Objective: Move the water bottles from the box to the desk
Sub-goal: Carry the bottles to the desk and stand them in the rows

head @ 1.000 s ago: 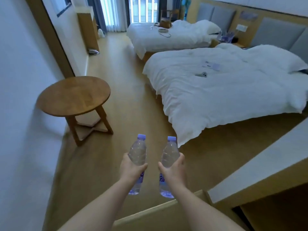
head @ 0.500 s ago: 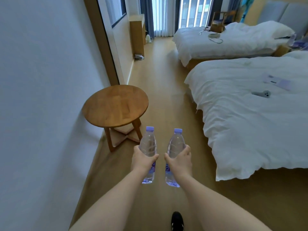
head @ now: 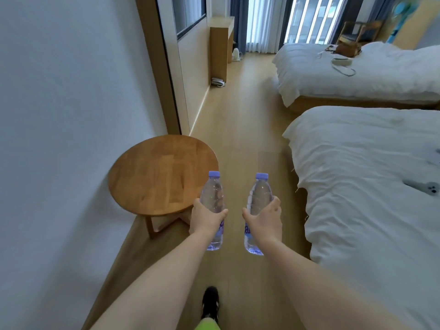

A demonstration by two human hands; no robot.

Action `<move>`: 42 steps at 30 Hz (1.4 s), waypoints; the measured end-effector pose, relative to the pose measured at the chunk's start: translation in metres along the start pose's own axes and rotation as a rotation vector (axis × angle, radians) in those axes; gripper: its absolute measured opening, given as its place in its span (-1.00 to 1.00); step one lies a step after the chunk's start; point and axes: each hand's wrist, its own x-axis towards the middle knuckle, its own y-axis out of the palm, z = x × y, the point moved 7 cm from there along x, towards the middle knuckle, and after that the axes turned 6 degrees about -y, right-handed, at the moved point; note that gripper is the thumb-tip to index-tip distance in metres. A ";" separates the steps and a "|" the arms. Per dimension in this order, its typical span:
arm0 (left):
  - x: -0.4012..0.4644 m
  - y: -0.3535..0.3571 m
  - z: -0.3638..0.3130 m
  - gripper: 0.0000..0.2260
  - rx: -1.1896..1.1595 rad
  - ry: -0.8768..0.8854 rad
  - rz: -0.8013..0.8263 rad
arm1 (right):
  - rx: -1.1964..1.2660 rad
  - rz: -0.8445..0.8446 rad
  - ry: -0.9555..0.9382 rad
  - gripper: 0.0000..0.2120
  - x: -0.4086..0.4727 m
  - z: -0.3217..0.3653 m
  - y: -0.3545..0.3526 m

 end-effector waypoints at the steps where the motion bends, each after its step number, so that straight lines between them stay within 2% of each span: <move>1: 0.022 0.008 -0.010 -0.43 0.010 0.000 0.000 | -0.004 -0.002 0.001 -0.21 0.023 0.002 0.007; 7: 0.146 0.047 -0.081 -0.35 0.000 0.010 0.013 | -0.001 -0.038 0.066 -0.21 0.151 0.025 0.036; 15: 0.284 0.089 -0.202 -0.30 0.134 0.010 0.033 | -0.021 -0.092 0.110 -0.18 0.321 0.066 0.042; 19: 0.342 0.126 -0.257 -0.35 0.207 0.041 0.051 | -0.037 -0.091 0.115 -0.18 0.404 0.068 0.045; 28: 0.475 0.227 -0.377 -0.36 0.133 -0.025 0.041 | -0.094 -0.017 0.076 -0.19 0.632 0.078 0.047; 33: 0.542 0.251 -0.451 -0.33 0.078 -0.042 -0.026 | -0.121 0.041 0.032 -0.14 0.746 0.104 0.044; 42: 0.697 0.288 -0.541 -0.36 0.175 -0.060 -0.054 | -0.148 0.098 0.012 -0.17 0.920 0.135 0.088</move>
